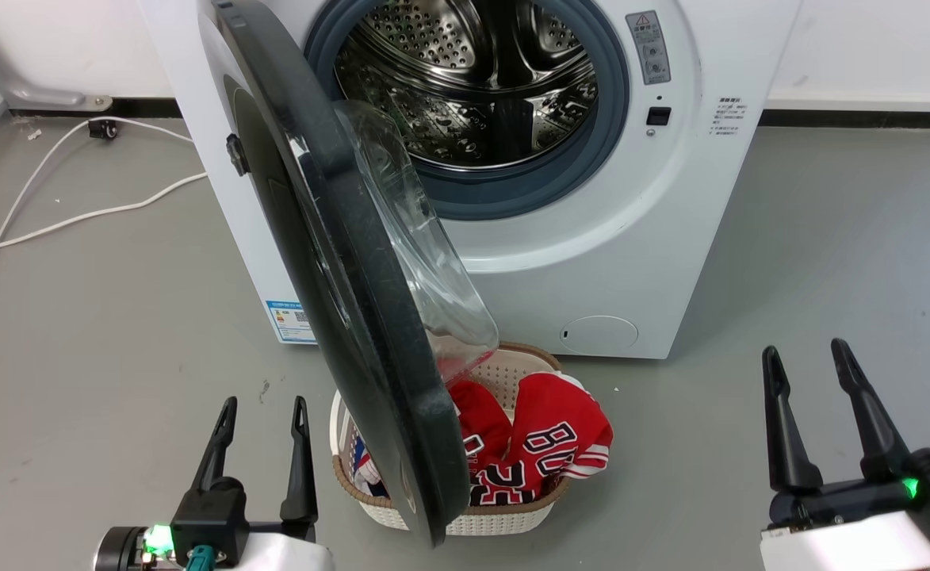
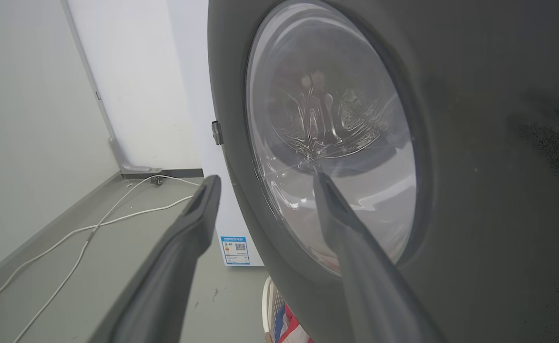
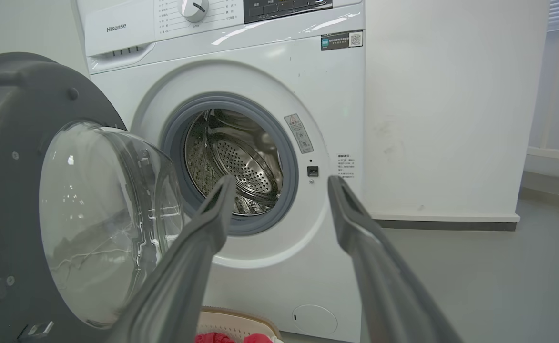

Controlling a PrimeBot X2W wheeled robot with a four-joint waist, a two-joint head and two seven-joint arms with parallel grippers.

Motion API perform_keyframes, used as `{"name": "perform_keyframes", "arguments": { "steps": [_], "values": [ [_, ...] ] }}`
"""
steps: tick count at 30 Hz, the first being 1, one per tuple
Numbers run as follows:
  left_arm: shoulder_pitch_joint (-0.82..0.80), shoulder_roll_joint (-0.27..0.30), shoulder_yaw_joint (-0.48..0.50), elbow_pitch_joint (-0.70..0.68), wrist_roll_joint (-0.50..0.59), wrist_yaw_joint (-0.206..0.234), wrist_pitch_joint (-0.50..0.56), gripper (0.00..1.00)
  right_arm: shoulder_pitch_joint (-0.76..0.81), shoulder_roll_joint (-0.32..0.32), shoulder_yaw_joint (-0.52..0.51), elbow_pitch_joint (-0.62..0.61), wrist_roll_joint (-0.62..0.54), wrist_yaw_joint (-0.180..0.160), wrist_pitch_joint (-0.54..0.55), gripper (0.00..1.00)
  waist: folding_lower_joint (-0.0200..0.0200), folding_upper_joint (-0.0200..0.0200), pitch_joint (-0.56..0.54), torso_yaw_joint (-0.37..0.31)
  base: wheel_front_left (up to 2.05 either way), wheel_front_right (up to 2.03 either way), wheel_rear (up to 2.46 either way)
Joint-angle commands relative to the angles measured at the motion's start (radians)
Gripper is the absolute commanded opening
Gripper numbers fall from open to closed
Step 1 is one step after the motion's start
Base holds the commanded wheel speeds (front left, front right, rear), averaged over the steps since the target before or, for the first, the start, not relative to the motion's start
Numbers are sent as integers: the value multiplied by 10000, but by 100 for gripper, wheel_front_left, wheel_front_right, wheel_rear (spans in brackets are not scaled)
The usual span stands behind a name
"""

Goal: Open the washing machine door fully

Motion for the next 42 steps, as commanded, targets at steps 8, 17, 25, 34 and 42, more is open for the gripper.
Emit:
{"name": "perform_keyframes", "arguments": {
  "steps": [8, 17, 25, 34, 42],
  "values": [
    [187, -3, -7, 25, 28, -33, -26, 100, 697, 233, -604, -334, -754, -3, -18, 100, 1, -1, -109, 37, 0, 0, 0],
    [260, -8, -18, 45, 53, -50, -26, 100, 1170, 237, -537, -49, -730, -3, -18, 100, 1, -1, -192, 80, 0, 0, 0],
    [298, -13, -10, 45, 70, 1, -26, 100, 1231, 239, -546, 249, -600, -3, -20, 100, 1, -1, -207, 128, 0, 0, 0],
    [260, -13, 181, -313, 53, 192, -26, 0, 1154, 239, -536, 333, -569, -3, -20, 100, 1, -1, -178, 123, 0, 0, 0],
    [-255, 263, 245, -1925, 443, 508, -26, 0, 1159, 239, -584, 358, -513, -3, -21, 100, 1, -1, -183, 160, 0, 0, 0]
  ]
}}
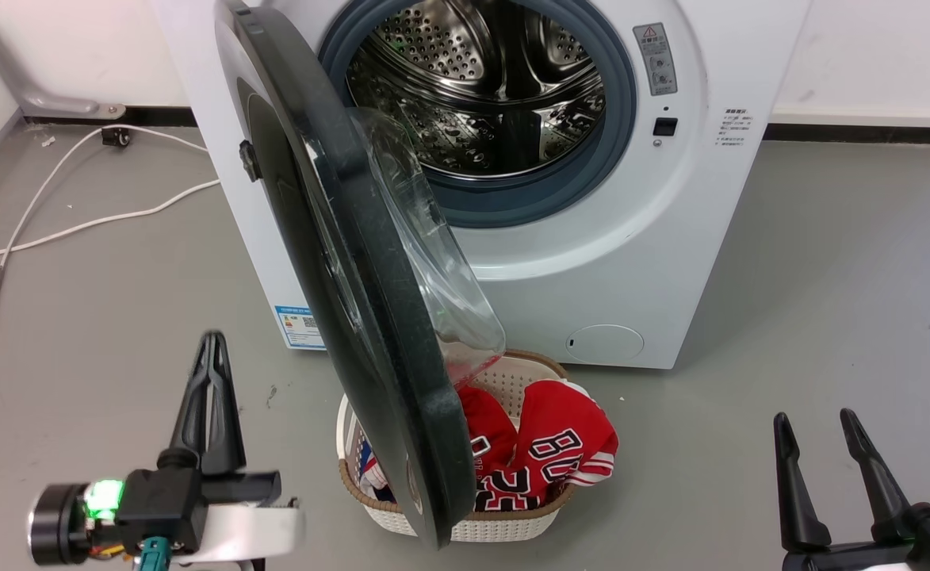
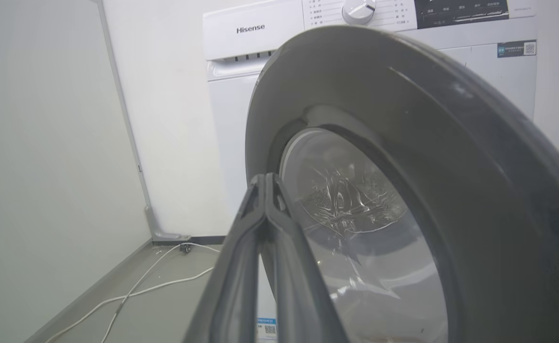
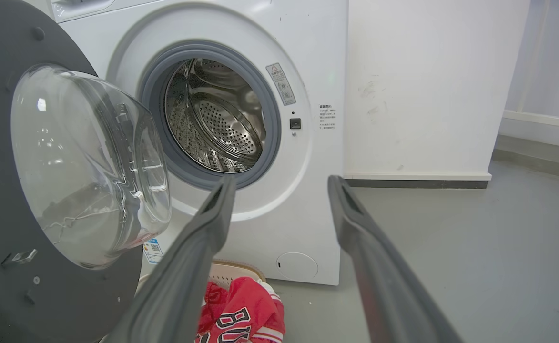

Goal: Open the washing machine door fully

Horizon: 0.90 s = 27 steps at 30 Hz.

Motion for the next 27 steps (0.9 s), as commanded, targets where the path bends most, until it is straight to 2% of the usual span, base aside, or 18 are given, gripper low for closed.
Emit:
{"name": "perform_keyframes", "arguments": {
  "steps": [1, 6, 13, 27],
  "values": [
    [-193, 78, -84, -330, 108, 63, -24, 0, -18, 34, -3, 11, 45, -3, -19, 100, 0, 0, 3, 9, 0, 0, 0],
    [-623, 267, -541, -1543, 371, 119, -24, 0, -75, 34, 30, -22, 91, -3, -21, 100, 0, 0, 6, -23, 0, 0, 0],
    [-1232, 361, -1909, -2608, 782, -42, -24, 0, -20, 34, 68, 10, 140, -3, -19, 100, 0, 0, -37, -47, 0, 0, 0],
    [-1751, 227, -4773, -2365, 647, -554, -22, 0, -13, 35, 125, 89, 176, -3, -19, 100, 0, 0, -102, -110, 0, 0, 0]
  ]
}}
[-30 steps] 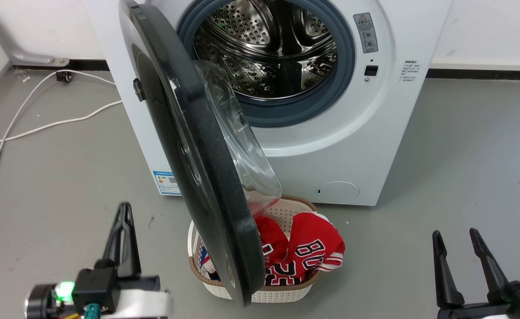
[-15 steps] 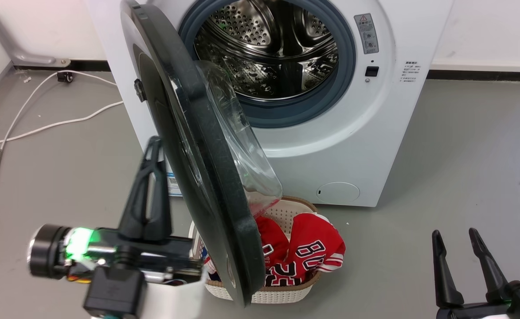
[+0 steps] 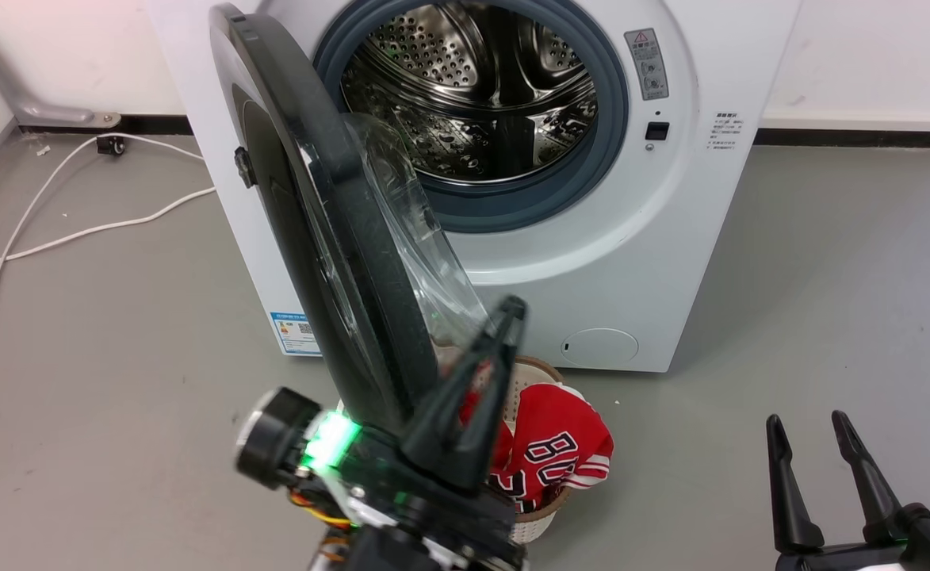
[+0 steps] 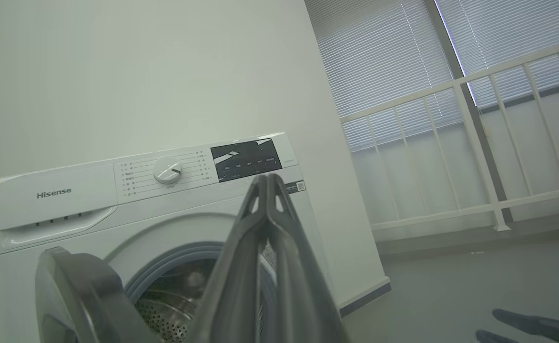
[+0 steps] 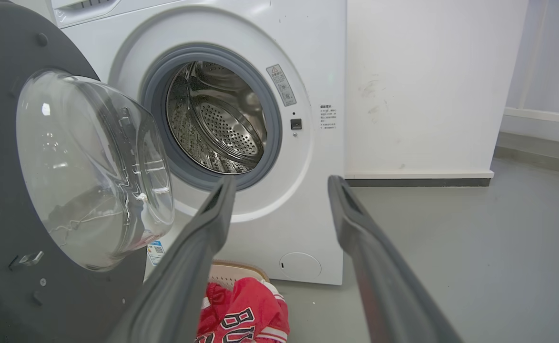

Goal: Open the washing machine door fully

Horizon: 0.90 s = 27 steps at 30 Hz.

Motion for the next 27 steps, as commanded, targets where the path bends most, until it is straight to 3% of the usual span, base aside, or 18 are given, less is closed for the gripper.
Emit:
{"name": "perform_keyframes", "arguments": {
  "steps": [1, 15, 27],
  "values": [
    [-154, -17, -318, 161, -93, -78, -20, 0, -19, 35, 16, 19, 25, -3, -21, 100, 0, 0, 13, 17, 0, 0, 0],
    [56, -210, -1962, 1387, -601, -434, -20, 0, -187, 35, 115, 88, -2, -3, -19, 100, 0, 0, 140, 47, 0, 0, 0],
    [542, -15, -2013, 2202, -922, -173, -22, 0, -327, 33, 180, 157, -63, -3, -19, 100, 0, 0, 369, 79, 0, 0, 0]
  ]
}}
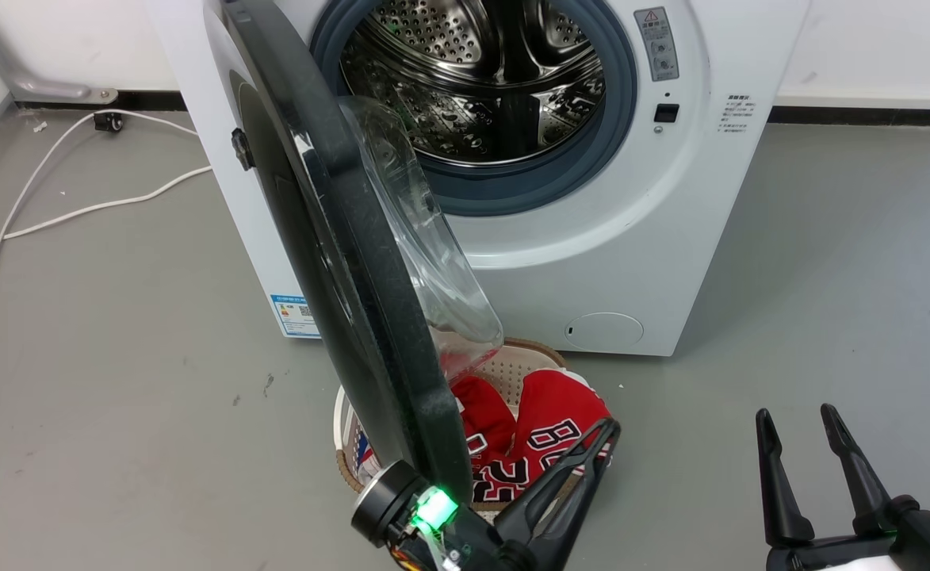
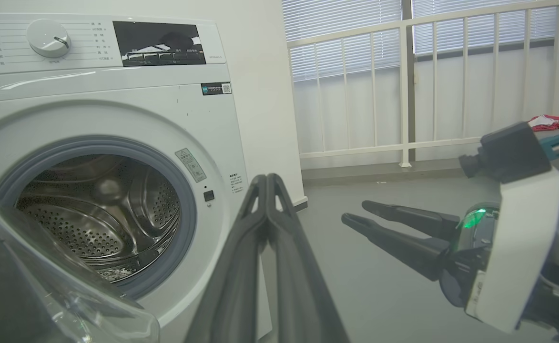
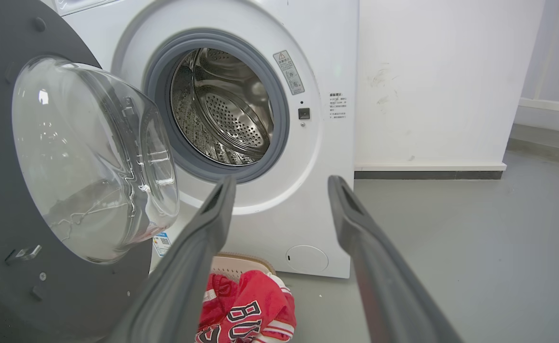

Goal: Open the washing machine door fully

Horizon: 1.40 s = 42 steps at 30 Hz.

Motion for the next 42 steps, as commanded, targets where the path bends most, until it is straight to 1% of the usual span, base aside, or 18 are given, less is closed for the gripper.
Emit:
{"name": "perform_keyframes", "arguments": {
  "steps": [1, 5, 14, 24, 32, 37, 42],
  "values": [
    [119, 80, 76, 84, -58, 49, -24, 0, -154, 31, -2, 31, -60, -3, -17, 100, 0, -1, 23, 9, 0, 0, 0],
    [202, 190, 246, 491, -199, 62, -24, 0, -241, 31, 53, 47, -72, -3, -19, 100, 0, -1, 119, 11, 0, 0, 0],
    [268, 136, 618, 1350, -506, 71, -24, 0, -446, 32, 62, 73, -90, -3, -19, 100, 0, -1, 384, -48, 0, 0, 0],
    [166, 203, 1597, 1980, -685, 208, -22, 0, -570, 32, 111, 106, -99, -3, -19, 100, 0, -1, 592, 11, 0, 0, 0],
    [374, 454, 2169, 1990, -631, 263, -13, 0, -458, 32, 210, 152, -4, -3, -17, 100, 0, -1, 544, 333, 0, 0, 0],
    [626, 457, 2390, 1802, -655, 345, -1, 0, -321, 32, 247, 190, 44, -3, -19, 100, 0, -1, 488, 702, 0, 0, 0],
    [912, 598, 2732, 1667, -661, 491, 7, 0, -269, 30, 343, 239, 26, -3, -17, 100, 0, -1, 424, 1082, 0, 0, 0]
  ]
}}
